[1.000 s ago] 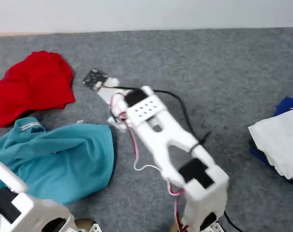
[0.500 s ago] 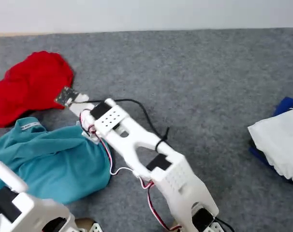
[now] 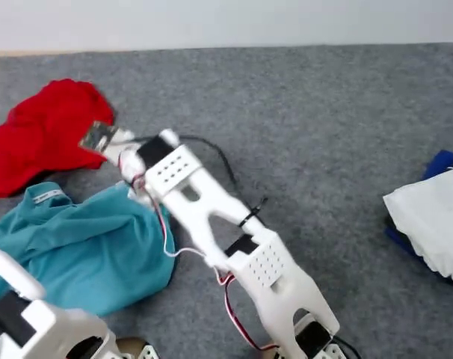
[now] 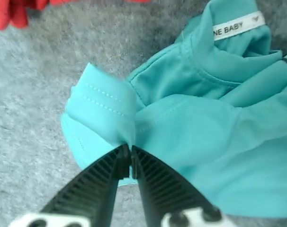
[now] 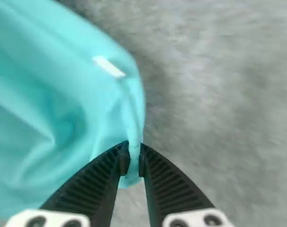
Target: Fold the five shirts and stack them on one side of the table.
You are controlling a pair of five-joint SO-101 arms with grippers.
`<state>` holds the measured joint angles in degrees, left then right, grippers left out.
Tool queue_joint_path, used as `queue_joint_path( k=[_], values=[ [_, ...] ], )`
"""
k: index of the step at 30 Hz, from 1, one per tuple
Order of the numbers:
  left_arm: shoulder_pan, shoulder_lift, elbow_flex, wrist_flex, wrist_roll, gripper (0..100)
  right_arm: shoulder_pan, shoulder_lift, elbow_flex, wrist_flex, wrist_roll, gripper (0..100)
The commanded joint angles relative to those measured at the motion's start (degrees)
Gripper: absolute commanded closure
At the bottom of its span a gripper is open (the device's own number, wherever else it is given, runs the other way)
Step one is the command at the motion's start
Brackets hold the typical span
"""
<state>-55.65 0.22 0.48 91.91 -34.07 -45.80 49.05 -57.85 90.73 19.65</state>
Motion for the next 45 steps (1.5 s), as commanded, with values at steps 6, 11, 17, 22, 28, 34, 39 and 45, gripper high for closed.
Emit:
queue_joint_path(
  k=[6, 11, 17, 22, 28, 34, 39, 45],
  values=[
    [8.8, -14.1, -0.6, -0.4, 0.0, 100, 8.4, -0.9, -19.5, 12.3, 3.4, 98.8],
    [14.6, -20.3, -0.5, 1.2, 0.1, 100, 13.1, -7.2, -17.7, 12.3, 3.4, 98.8],
    [18.6, -27.3, -0.9, 0.6, 8.4, 100, 18.5, -21.6, -11.6, 12.2, 3.5, 98.8],
    [25.3, -34.7, -2.9, -1.6, 15.2, 100, 23.8, -33.0, -11.3, 12.1, 3.4, 98.8],
    [35.4, -38.2, -13.4, -1.6, 21.5, 100, 29.3, -45.6, -11.3, 12.0, 4.7, 98.8],
    [37.2, -38.2, -27.4, -1.6, 25.1, 100, 33.6, -59.2, -11.3, 12.0, 11.1, 98.8],
    [37.2, -38.4, -37.3, -1.2, 25.2, 100, 38.9, -69.1, -11.1, 12.0, 13.8, 98.8],
    [36.8, -38.6, -46.1, 0.5, 25.1, 100, 44.4, -76.9, -11.0, 12.1, 17.4, 98.8]
  ],
)
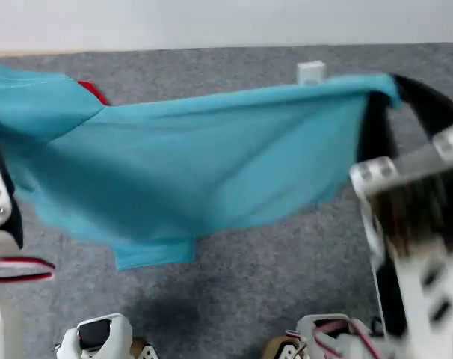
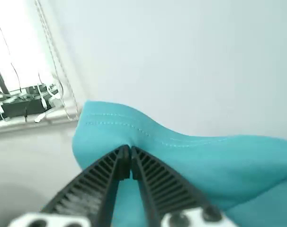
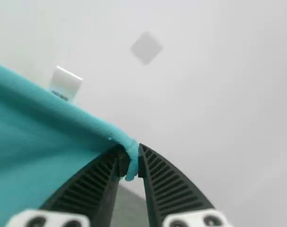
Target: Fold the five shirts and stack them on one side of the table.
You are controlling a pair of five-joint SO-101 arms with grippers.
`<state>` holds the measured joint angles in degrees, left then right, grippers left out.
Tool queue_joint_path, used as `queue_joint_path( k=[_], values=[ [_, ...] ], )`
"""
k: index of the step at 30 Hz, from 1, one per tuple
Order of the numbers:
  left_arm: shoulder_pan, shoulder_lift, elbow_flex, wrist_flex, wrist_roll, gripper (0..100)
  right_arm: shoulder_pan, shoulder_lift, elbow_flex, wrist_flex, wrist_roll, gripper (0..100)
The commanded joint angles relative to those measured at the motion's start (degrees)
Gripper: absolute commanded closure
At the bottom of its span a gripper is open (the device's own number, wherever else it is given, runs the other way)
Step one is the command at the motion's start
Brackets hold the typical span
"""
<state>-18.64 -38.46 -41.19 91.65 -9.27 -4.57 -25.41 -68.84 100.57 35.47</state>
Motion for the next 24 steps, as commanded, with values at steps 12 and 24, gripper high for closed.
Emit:
queue_joint_path(
  k=[12, 24],
  values=[
    [-0.3, 0.0, -18.7, 6.8, -0.1, 100, 13.1, -10.6, 2.9, 2.3, 3.5, 98.8],
    [0.1, -0.6, -0.6, 8.8, 0.3, 100, 8.7, -11.6, 21.2, 2.1, 3.5, 98.8]
  ],
)
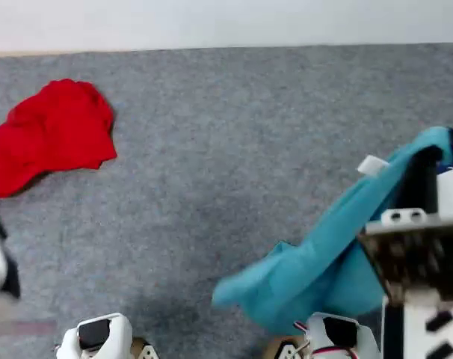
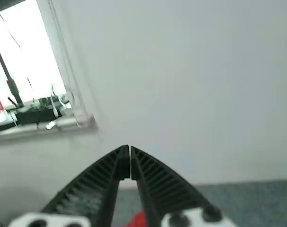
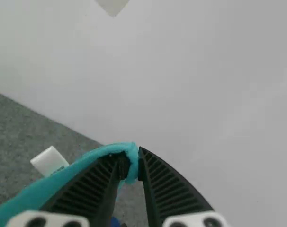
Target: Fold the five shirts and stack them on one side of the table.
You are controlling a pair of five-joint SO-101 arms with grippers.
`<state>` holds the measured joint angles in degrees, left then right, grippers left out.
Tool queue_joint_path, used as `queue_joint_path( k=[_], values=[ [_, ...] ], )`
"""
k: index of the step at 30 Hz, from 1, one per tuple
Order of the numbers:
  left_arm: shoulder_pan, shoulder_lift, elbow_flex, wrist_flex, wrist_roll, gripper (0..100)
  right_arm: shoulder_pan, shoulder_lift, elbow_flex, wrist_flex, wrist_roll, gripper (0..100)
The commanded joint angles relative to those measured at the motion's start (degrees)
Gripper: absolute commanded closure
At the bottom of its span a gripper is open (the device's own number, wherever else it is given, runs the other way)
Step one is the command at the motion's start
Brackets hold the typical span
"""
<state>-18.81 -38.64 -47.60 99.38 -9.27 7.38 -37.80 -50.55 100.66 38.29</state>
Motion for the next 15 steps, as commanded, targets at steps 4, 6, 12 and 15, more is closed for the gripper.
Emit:
queue_joint_path(
  k=[4, 6, 12, 15],
  values=[
    [0.4, -3.5, 16.2, 1.1, 0.4, 100, -11.2, 4.2, 5.0, 2.0, 0.4, 98.8],
    [0.4, -5.0, 23.7, 1.1, 0.4, 100, -13.2, 7.0, 5.1, 2.0, 0.4, 98.8],
    [7.4, -8.4, 50.3, 1.1, 0.0, 100, -12.9, 15.4, 8.8, 2.1, 0.8, 98.8],
    [16.9, -7.5, 59.8, 0.4, 0.2, 100, -9.8, 18.1, 13.1, 2.1, 4.1, 98.8]
  ],
)
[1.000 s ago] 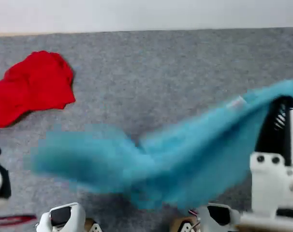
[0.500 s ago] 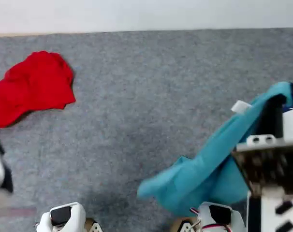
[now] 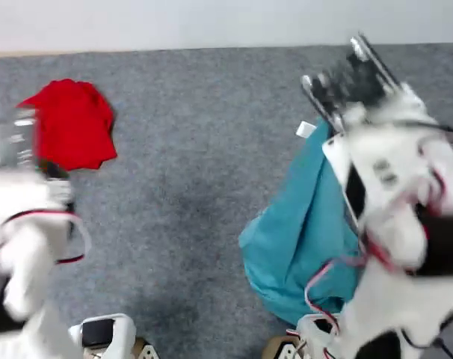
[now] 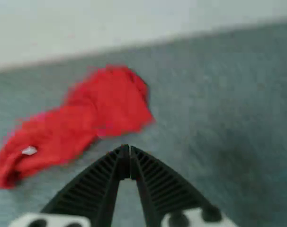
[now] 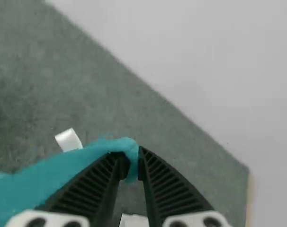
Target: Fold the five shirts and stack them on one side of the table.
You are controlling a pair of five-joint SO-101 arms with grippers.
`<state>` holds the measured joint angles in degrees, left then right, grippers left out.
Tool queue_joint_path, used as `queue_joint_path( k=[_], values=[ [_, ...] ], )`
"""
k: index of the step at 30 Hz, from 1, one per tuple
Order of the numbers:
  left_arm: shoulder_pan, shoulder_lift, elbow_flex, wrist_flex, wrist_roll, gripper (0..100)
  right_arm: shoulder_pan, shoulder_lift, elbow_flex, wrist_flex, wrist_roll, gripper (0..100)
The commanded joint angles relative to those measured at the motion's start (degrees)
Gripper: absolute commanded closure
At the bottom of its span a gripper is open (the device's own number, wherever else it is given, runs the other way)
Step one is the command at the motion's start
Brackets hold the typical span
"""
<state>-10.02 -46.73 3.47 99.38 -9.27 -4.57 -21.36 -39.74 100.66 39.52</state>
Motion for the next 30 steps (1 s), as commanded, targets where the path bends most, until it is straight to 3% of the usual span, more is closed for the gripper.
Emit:
queue_joint_path(
  k=[1, 5, 10, 17, 22, 30],
  values=[
    [11.3, 1.3, 11.1, -0.4, 0.3, 100, 3.2, 2.3, 3.3, 2.1, 4.2, 98.8],
    [19.7, 5.3, 15.9, -4.2, 0.3, 100, 8.4, 3.6, 7.4, 2.1, 8.5, 98.8],
    [24.3, 13.7, 16.4, -10.2, -0.5, 100, 14.5, 3.9, 11.8, 2.0, 15.0, 98.8],
    [29.6, 34.3, 13.7, -20.7, -4.1, 99, 29.0, 3.8, 17.0, -5.1, 22.9, 98.8],
    [36.4, 48.7, 5.0, -21.0, -4.9, 95, 36.3, 3.8, 18.5, -7.1, 27.7, 98.8],
    [44.3, 66.8, -7.4, -17.8, -7.7, 88, 37.3, 3.8, 18.5, -6.8, 29.1, 98.8]
  ],
)
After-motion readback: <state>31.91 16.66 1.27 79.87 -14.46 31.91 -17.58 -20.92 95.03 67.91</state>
